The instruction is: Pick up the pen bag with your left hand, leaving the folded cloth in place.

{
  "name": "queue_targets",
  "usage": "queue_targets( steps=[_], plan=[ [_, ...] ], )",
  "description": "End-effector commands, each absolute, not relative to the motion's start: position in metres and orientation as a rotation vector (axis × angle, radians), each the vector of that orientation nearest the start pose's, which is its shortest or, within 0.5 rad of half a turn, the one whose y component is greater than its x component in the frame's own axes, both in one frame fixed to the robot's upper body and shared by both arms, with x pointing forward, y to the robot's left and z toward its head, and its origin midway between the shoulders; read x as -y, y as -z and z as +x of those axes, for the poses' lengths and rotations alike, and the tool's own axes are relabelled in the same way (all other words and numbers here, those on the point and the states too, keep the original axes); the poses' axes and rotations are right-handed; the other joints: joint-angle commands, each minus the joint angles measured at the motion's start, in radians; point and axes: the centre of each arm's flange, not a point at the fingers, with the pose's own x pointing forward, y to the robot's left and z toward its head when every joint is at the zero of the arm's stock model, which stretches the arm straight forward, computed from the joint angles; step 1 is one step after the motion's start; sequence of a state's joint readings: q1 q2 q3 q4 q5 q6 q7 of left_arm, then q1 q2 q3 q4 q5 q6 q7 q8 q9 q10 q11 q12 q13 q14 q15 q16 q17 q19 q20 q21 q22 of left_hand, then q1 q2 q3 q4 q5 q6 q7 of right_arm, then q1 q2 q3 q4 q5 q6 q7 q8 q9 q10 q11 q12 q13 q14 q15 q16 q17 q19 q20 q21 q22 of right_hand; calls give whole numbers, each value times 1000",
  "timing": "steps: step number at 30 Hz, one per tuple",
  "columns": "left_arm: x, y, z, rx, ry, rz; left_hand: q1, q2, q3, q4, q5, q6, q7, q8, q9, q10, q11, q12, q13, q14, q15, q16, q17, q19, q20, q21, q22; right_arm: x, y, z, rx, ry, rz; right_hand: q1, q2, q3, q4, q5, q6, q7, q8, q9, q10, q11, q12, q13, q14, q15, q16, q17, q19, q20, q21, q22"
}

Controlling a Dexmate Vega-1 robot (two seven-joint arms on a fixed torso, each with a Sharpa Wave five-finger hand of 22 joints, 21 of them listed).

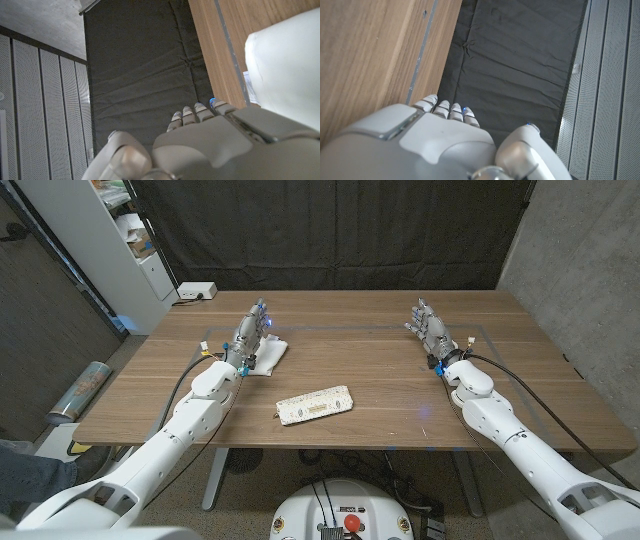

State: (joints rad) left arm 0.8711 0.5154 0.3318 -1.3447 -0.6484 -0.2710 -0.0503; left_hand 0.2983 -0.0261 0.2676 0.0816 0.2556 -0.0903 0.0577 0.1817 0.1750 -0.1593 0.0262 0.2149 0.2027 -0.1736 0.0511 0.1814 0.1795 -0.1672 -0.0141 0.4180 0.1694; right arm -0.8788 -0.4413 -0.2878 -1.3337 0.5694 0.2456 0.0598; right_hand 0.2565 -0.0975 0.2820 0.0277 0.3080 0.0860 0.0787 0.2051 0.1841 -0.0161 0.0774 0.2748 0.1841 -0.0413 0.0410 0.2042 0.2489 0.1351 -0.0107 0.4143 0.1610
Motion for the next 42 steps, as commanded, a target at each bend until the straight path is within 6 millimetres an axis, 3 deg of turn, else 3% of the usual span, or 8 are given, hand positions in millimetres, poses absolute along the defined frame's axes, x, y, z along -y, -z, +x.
queue_targets(
  steps=[1,13,42],
  plan=[
    [-295,23,632,607,226,-39,10,0,5,-2,6,-2,-9,7,3,-2,-12,6,1,-44,-14,8,2,-127,-1,3,2,283,29,640,606,-200,35,9,0,5,0,9,7,2,4,4,6,7,3,5,-7,1,7,2,11,0,2,5],
    [-289,21,634,612,253,-31,13,4,5,-4,6,0,-11,7,3,2,-14,6,-1,-39,-10,9,2,-127,4,-3,2,280,33,639,603,-208,52,6,1,3,1,11,9,-1,3,4,10,8,-2,4,-4,3,8,-1,13,2,-4,5],
    [-306,19,598,676,231,64,23,17,9,-12,4,10,-2,10,4,21,-7,9,-5,-24,-5,13,0,-122,18,-18,3,282,42,631,618,-167,57,4,4,-2,1,17,10,-4,-1,4,13,7,-16,3,-3,3,8,-8,12,5,-23,5]
  ],
)
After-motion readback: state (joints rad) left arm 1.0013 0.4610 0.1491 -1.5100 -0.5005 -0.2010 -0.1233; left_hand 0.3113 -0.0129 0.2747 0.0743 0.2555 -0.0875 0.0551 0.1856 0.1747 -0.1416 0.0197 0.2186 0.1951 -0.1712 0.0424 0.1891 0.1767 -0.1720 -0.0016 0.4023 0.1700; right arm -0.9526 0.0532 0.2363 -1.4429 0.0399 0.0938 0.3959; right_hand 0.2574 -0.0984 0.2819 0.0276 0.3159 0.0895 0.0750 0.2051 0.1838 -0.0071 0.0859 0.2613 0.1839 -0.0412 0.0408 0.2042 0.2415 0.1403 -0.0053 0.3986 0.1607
